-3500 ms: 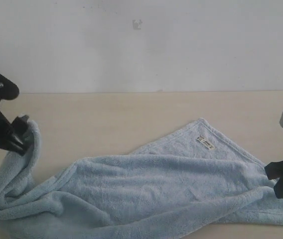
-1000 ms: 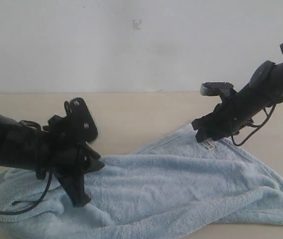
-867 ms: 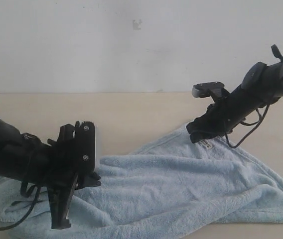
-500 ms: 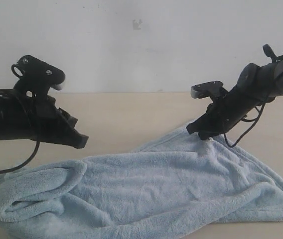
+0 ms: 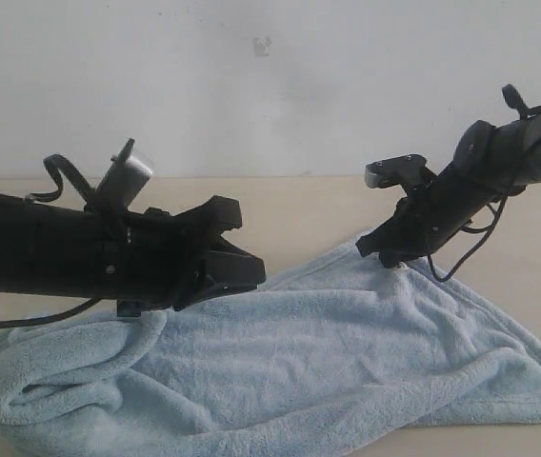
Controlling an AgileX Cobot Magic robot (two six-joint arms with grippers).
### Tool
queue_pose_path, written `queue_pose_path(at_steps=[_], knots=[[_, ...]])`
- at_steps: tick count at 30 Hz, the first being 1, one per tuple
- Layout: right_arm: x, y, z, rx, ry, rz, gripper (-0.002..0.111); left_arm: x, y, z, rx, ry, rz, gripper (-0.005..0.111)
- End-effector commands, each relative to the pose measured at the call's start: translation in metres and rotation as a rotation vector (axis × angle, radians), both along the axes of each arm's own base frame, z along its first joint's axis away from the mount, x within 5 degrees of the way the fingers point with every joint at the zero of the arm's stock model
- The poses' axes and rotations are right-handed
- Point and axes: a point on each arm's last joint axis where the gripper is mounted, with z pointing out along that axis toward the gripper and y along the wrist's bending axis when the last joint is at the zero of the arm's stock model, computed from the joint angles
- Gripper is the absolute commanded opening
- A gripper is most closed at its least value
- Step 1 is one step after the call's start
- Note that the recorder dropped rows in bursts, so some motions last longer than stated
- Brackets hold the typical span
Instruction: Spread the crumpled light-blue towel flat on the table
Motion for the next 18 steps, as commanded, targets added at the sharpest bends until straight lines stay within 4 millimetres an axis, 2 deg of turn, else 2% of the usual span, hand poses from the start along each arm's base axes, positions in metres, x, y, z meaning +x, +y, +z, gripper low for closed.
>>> queue_pose_path(at_steps=[1, 4, 7, 10, 13, 16, 18], knots=[[-0.008, 0.002, -0.015, -0.006, 0.092, 0.029, 0.000, 0.014, 0.012, -0.009, 0.200, -0.187, -0.020, 0.008], [-0.009, 0.002, -0.015, -0.005, 0.098, 0.031, 0.000, 0.016, 0.015, -0.006, 0.270, -0.342, -0.153, 0.008], [-0.009, 0.002, -0.015, -0.005, 0.098, 0.031, 0.000, 0.017, 0.012, -0.001, 0.427, -0.459, -0.337, 0.008], [-0.009, 0.002, -0.015, -0.004, 0.100, 0.030, 0.000, 0.021, 0.013, -0.006, 0.637, -0.448, -0.407, 0.004], [-0.009, 0.002, -0.015, -0.001, 0.106, 0.031, 0.000, 0.031, 0.018, -0.007, 0.763, -0.339, -0.383, 0.004], [-0.009, 0.003, -0.015, 0.000, 0.106, 0.030, 0.000, 0.038, 0.025, 0.003, 0.853, -0.227, -0.322, 0.004], [-0.009, 0.003, -0.015, 0.000, 0.106, 0.030, 0.000, 0.042, 0.026, 0.011, 0.887, -0.215, -0.313, 0.004]])
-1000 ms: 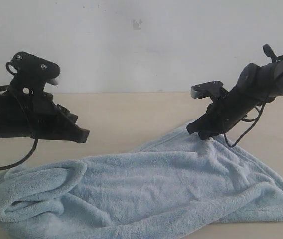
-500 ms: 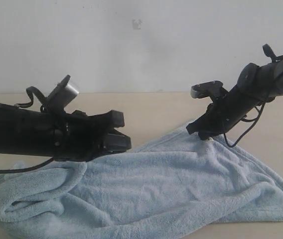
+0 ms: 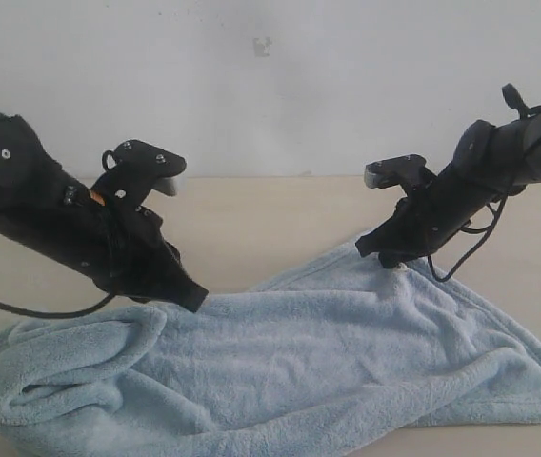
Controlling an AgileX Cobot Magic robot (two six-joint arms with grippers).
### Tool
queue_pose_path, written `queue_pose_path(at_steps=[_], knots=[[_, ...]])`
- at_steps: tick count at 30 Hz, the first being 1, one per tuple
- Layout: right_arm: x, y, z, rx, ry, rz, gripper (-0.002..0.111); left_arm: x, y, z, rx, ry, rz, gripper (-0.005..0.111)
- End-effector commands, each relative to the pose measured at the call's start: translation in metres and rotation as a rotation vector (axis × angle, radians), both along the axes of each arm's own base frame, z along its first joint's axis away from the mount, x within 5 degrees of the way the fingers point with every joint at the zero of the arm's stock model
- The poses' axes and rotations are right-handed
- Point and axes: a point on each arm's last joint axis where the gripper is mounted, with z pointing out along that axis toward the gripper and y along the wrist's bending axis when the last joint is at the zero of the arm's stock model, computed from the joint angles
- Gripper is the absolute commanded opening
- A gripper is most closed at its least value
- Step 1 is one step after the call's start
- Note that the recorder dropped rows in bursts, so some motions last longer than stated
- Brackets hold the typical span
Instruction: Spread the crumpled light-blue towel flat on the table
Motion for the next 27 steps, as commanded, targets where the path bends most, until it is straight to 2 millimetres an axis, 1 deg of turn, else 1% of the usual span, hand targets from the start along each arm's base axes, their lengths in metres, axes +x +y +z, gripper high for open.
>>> queue_pose_path(at_steps=[1, 3, 5, 8, 10, 12, 14, 16, 19, 20, 22, 23, 25, 27], knots=[[-0.009, 0.002, -0.015, -0.002, 0.100, 0.027, 0.000, 0.007, 0.007, 0.016, 0.109, 0.020, 0.081, 0.004], [-0.009, 0.002, -0.015, -0.002, 0.100, 0.027, 0.000, 0.005, 0.007, 0.016, 0.122, 0.022, 0.057, 0.006], [-0.009, 0.002, -0.015, -0.002, 0.100, 0.027, 0.000, 0.003, 0.007, 0.013, 0.124, 0.035, 0.030, 0.014], [-0.009, 0.002, -0.015, -0.002, 0.100, 0.027, 0.000, 0.000, 0.006, 0.004, 0.127, 0.032, -0.021, 0.037], [-0.009, 0.002, -0.015, -0.002, 0.101, 0.028, 0.000, 0.002, 0.005, -0.004, 0.112, 0.016, -0.013, 0.053], [-0.009, 0.002, -0.015, -0.002, 0.101, 0.028, 0.000, 0.005, 0.004, -0.011, 0.111, 0.008, -0.008, 0.063], [-0.009, 0.002, -0.015, -0.002, 0.101, 0.028, 0.000, 0.007, 0.003, -0.020, 0.112, 0.019, 0.004, 0.066], [-0.009, 0.002, -0.015, -0.002, 0.101, 0.028, 0.000, 0.010, 0.002, -0.033, 0.111, 0.064, 0.043, 0.065], [-0.009, 0.002, -0.015, 0.002, 0.103, 0.025, 0.000, 0.014, 0.003, -0.054, 0.174, 0.094, 0.017, 0.065], [-0.009, 0.002, -0.015, 0.004, 0.103, 0.024, 0.000, 0.016, 0.003, -0.059, 0.196, 0.097, 0.016, 0.064], [-0.009, 0.002, -0.015, 0.004, 0.103, 0.024, 0.000, 0.020, 0.005, -0.062, 0.230, 0.096, 0.049, 0.056], [-0.009, 0.002, -0.015, 0.004, 0.103, 0.024, 0.000, 0.023, 0.007, -0.061, 0.252, 0.088, 0.060, 0.048], [-0.009, 0.002, -0.015, 0.004, 0.103, 0.024, 0.000, 0.026, 0.012, -0.057, 0.318, 0.073, 0.069, 0.029], [-0.009, 0.002, -0.014, 0.004, 0.097, 0.022, 0.000, 0.029, 0.017, -0.050, 0.380, 0.064, 0.092, 0.005]])
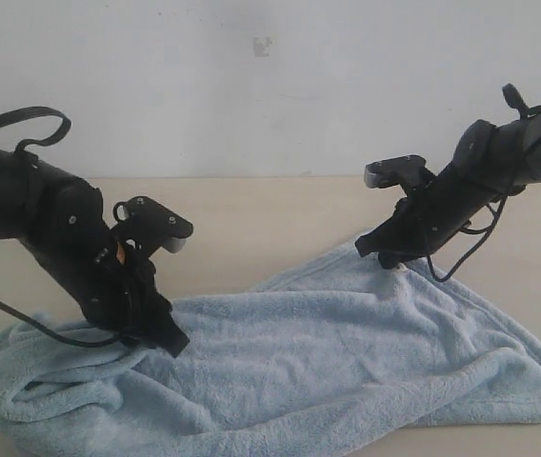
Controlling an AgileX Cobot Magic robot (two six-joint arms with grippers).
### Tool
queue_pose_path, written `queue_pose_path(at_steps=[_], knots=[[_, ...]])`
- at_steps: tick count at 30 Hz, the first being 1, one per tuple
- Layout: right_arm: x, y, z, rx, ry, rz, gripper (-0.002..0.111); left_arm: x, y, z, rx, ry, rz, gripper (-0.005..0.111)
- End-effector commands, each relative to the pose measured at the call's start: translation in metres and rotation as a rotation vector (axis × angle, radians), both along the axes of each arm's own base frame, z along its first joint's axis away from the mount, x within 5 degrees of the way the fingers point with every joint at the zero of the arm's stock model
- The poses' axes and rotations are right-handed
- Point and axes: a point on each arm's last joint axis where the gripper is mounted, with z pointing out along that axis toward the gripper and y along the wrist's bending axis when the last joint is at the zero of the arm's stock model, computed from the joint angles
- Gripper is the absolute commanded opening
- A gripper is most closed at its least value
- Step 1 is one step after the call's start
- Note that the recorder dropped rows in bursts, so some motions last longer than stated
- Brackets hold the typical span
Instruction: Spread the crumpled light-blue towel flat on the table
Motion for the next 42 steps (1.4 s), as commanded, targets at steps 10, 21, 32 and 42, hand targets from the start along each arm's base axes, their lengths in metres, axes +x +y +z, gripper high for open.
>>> queue_pose_path(at_steps=[10, 21, 32, 42], knots=[[-0.011, -0.009, 0.069, 0.032, -0.052, -0.046, 0.000, 0.000, 0.033, 0.097, 0.201, -0.317, 0.141, 0.004], [-0.052, -0.055, 0.151, -0.106, -0.053, -0.163, 0.000, -0.062, 0.089, 0.175, 0.223, -0.568, 0.346, 0.004], [-0.069, -0.062, 0.097, -0.171, -0.039, -0.164, 0.000, -0.052, 0.044, 0.119, -0.184, -0.595, 0.030, 0.004], [-0.072, -0.067, 0.042, -0.245, 0.183, -0.153, 0.014, 0.026, 0.026, 0.056, -0.064, -0.387, 0.115, 0.038]])
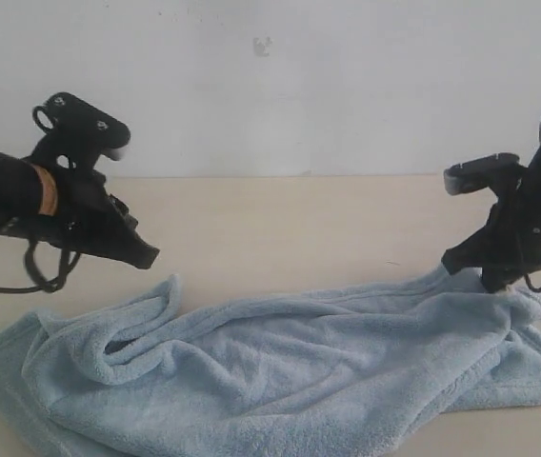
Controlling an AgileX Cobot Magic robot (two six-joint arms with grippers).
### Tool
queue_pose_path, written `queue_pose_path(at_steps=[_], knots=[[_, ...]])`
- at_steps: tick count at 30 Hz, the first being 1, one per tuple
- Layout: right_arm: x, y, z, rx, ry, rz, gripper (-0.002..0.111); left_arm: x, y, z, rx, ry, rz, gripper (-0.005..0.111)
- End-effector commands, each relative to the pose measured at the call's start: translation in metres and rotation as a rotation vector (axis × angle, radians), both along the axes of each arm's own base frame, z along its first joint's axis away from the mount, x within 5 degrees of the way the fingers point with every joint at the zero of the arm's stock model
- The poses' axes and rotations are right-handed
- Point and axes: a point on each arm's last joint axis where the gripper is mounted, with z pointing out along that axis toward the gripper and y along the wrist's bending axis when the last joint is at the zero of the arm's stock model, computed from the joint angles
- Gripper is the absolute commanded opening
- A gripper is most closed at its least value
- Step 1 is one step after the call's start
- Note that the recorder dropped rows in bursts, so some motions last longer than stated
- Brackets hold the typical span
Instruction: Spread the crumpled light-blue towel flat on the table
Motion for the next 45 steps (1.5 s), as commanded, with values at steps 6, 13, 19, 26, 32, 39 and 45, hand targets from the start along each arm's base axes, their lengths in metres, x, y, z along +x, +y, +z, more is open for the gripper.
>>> queue_pose_path(at_steps=[6, 13, 19, 26, 32, 39, 45], knots=[[0.004, -0.005, 0.001, -0.030, -0.034, -0.062, 0.050, 0.057, -0.020, -0.033, -0.014, 0.160, 0.110, 0.059], [0.027, -0.010, 0.036, -0.034, -0.188, -0.192, 0.061, 0.068, -0.026, -0.065, 0.049, 0.334, 0.118, 0.059], [0.041, -0.045, -0.002, 0.010, -0.109, -0.330, 0.061, 0.075, -0.028, -0.082, 0.077, 0.400, 0.127, 0.059], [0.040, -0.045, -0.035, 0.130, 0.016, -0.327, 0.061, 0.078, -0.030, -0.106, 0.087, 0.410, 0.112, 0.059], [0.039, -0.044, -0.037, 0.131, 0.034, -0.313, 0.053, 0.078, -0.030, -0.118, 0.100, 0.437, 0.114, 0.039], [0.038, -0.044, -0.039, 0.128, 0.043, -0.283, 0.014, 0.077, -0.026, -0.118, 0.165, 0.441, 0.090, 0.004], [0.037, -0.044, -0.021, 0.123, 0.002, -0.242, 0.000, 0.078, -0.025, -0.086, 0.160, 0.364, 0.080, 0.004]])
